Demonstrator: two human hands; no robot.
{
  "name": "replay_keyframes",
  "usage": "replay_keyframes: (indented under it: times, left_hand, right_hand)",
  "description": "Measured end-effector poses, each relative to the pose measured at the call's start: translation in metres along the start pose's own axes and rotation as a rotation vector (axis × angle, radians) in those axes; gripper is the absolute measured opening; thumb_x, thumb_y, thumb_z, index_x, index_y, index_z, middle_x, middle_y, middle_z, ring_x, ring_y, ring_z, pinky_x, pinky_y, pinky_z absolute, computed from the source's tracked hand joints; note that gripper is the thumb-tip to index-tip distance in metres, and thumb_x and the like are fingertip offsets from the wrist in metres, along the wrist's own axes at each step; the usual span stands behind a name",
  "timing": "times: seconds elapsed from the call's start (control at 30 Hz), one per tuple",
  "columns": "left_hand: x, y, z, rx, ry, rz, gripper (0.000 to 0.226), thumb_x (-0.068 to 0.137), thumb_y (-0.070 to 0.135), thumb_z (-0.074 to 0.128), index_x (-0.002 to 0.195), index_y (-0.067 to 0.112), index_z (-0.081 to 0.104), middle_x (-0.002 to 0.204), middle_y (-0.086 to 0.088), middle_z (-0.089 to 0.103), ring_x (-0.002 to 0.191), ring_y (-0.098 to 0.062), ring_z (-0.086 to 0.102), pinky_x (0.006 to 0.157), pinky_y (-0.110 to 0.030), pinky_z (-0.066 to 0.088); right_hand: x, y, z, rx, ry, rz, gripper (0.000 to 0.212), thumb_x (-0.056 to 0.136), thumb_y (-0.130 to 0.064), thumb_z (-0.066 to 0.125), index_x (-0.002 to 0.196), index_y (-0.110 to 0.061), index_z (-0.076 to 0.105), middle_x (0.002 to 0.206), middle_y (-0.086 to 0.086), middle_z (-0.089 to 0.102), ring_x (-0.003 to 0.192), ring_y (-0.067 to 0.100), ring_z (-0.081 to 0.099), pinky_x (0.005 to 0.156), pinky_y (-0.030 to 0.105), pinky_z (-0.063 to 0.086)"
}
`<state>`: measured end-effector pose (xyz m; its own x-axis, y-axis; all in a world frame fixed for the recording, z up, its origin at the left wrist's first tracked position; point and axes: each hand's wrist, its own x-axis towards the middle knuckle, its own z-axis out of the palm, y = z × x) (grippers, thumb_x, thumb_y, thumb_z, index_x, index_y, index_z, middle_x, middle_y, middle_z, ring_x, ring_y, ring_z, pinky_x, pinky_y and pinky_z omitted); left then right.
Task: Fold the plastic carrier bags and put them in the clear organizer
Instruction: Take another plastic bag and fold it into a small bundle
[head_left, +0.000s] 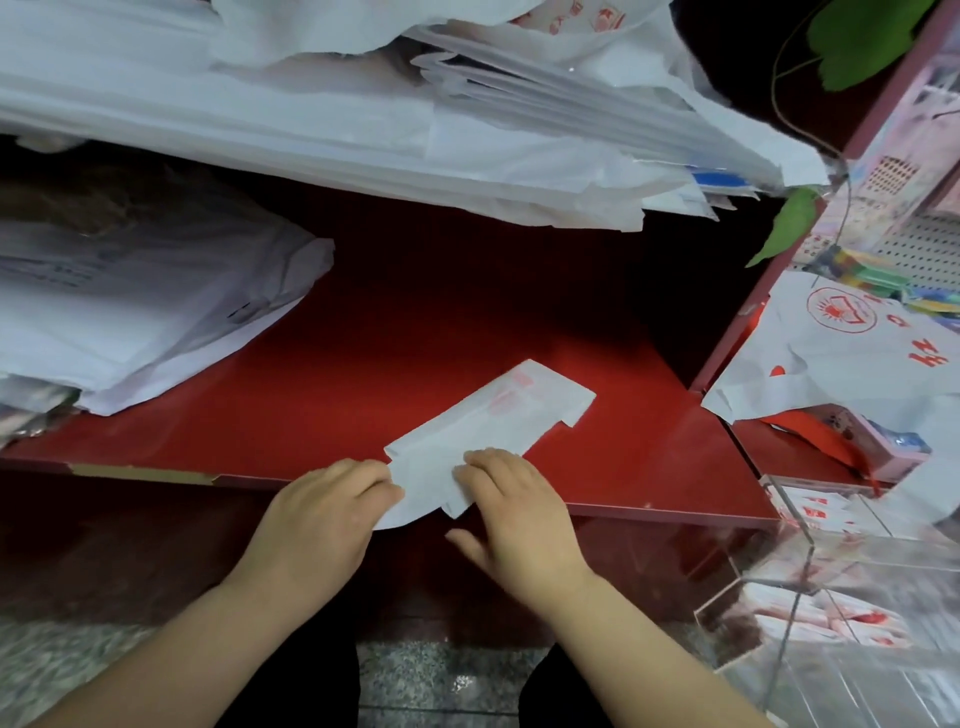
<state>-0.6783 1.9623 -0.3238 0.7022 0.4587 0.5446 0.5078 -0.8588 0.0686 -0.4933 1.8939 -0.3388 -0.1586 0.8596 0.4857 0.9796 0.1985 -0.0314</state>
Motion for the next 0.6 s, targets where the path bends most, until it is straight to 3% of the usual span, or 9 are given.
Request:
replay_keyframes:
  times: [0.03, 0.1, 0.17, 0.27, 0.37, 0.43, 0.47, 0.53, 0.6]
  left_hand:
    - [0.000, 0.003, -0.002, -0.021, 0.018, 0.011, 0.041, 0.061, 0.013, 0.032, 0.075, 0.017, 0.070, 0.082, 0.011, 0.055, 0.071, -0.012, 0.041, 0.057, -0.025, 0.037]
    - [0.002, 0.012, -0.010, -0.071, 0.021, 0.033, 0.040, 0.061, 0.014, 0.033, 0.081, 0.020, 0.067, 0.075, 0.008, 0.062, 0.073, -0.013, 0.044, 0.065, -0.025, 0.037]
    - [0.010, 0.018, -0.021, -0.129, 0.002, 0.022, 0.041, 0.063, 0.017, 0.036, 0.087, 0.022, 0.069, 0.076, 0.010, 0.066, 0.077, -0.010, 0.048, 0.066, -0.017, 0.039]
    - [0.031, 0.026, -0.035, -0.348, -0.053, -0.127, 0.036, 0.067, 0.011, 0.052, 0.097, 0.022, 0.070, 0.084, 0.012, 0.068, 0.085, -0.003, 0.054, 0.070, -0.008, 0.039]
    - [0.066, 0.030, -0.038, -0.621, -0.093, -0.334, 0.038, 0.076, -0.004, 0.062, 0.093, 0.030, 0.069, 0.083, 0.018, 0.064, 0.080, 0.005, 0.058, 0.071, -0.003, 0.040]
    - [0.094, 0.026, -0.032, -0.702, -0.123, -0.422, 0.036, 0.078, -0.002, 0.063, 0.091, 0.032, 0.066, 0.080, 0.013, 0.064, 0.077, -0.001, 0.059, 0.071, -0.011, 0.044]
    - [0.108, 0.024, -0.027, -0.723, -0.137, -0.448, 0.030, 0.079, 0.001, 0.064, 0.096, 0.025, 0.067, 0.078, 0.010, 0.063, 0.079, -0.007, 0.060, 0.073, -0.014, 0.044]
    - [0.130, 0.021, -0.012, -0.742, -0.151, -0.508, 0.032, 0.079, 0.001, 0.064, 0.109, 0.012, 0.064, 0.077, 0.010, 0.060, 0.088, -0.014, 0.061, 0.075, -0.015, 0.043]
    - [0.141, 0.018, 0.009, -0.745, -0.181, -0.597, 0.047, 0.078, 0.003, 0.067, 0.122, 0.012, 0.056, 0.094, 0.009, 0.058, 0.101, -0.017, 0.058, 0.079, -0.019, 0.043]
  right_hand:
    - [-0.001, 0.003, 0.004, -0.001, 0.024, 0.011, 0.056, 0.053, -0.035, 0.083, 0.096, -0.015, 0.052, 0.097, 0.004, 0.065, 0.092, 0.023, 0.064, 0.082, 0.030, 0.051]
    - [-0.003, 0.004, 0.003, 0.099, 0.099, 0.045, 0.029, 0.078, -0.038, 0.065, 0.091, -0.015, 0.051, 0.093, 0.004, 0.066, 0.092, 0.020, 0.062, 0.084, 0.029, 0.049]
    - [-0.005, 0.005, -0.001, 0.234, 0.160, 0.151, 0.038, 0.093, -0.044, 0.041, 0.082, -0.012, 0.060, 0.087, 0.002, 0.069, 0.087, 0.016, 0.060, 0.083, 0.025, 0.045]
    - [-0.012, 0.010, -0.002, 0.324, 0.159, 0.256, 0.031, 0.085, -0.034, 0.048, 0.076, -0.012, 0.068, 0.089, -0.003, 0.071, 0.091, 0.009, 0.061, 0.093, 0.029, 0.045]
    - [-0.015, 0.010, -0.011, 0.533, 0.094, 0.434, 0.041, 0.083, -0.039, 0.043, 0.076, -0.009, 0.069, 0.091, -0.007, 0.070, 0.096, 0.006, 0.057, 0.104, 0.005, 0.020]
    - [-0.012, 0.009, -0.017, 0.656, 0.095, 0.561, 0.036, 0.082, -0.038, 0.045, 0.061, -0.012, 0.059, 0.066, -0.004, 0.063, 0.069, 0.014, 0.053, 0.091, 0.000, 0.026]
    - [-0.009, 0.010, -0.020, 0.716, 0.111, 0.616, 0.031, 0.082, -0.032, 0.049, 0.056, -0.016, 0.050, 0.056, -0.004, 0.050, 0.058, 0.013, 0.043, 0.078, 0.003, 0.033]
    - [-0.002, 0.012, -0.026, 0.801, 0.137, 0.733, 0.030, 0.085, -0.014, 0.056, 0.058, -0.019, 0.044, 0.054, -0.007, 0.037, 0.052, 0.005, 0.036, 0.055, 0.011, 0.032]
    - [0.003, 0.018, -0.029, 0.814, 0.158, 0.836, 0.029, 0.085, -0.002, 0.054, 0.061, -0.018, 0.048, 0.052, -0.007, 0.036, 0.046, 0.003, 0.036, 0.047, 0.013, 0.029]
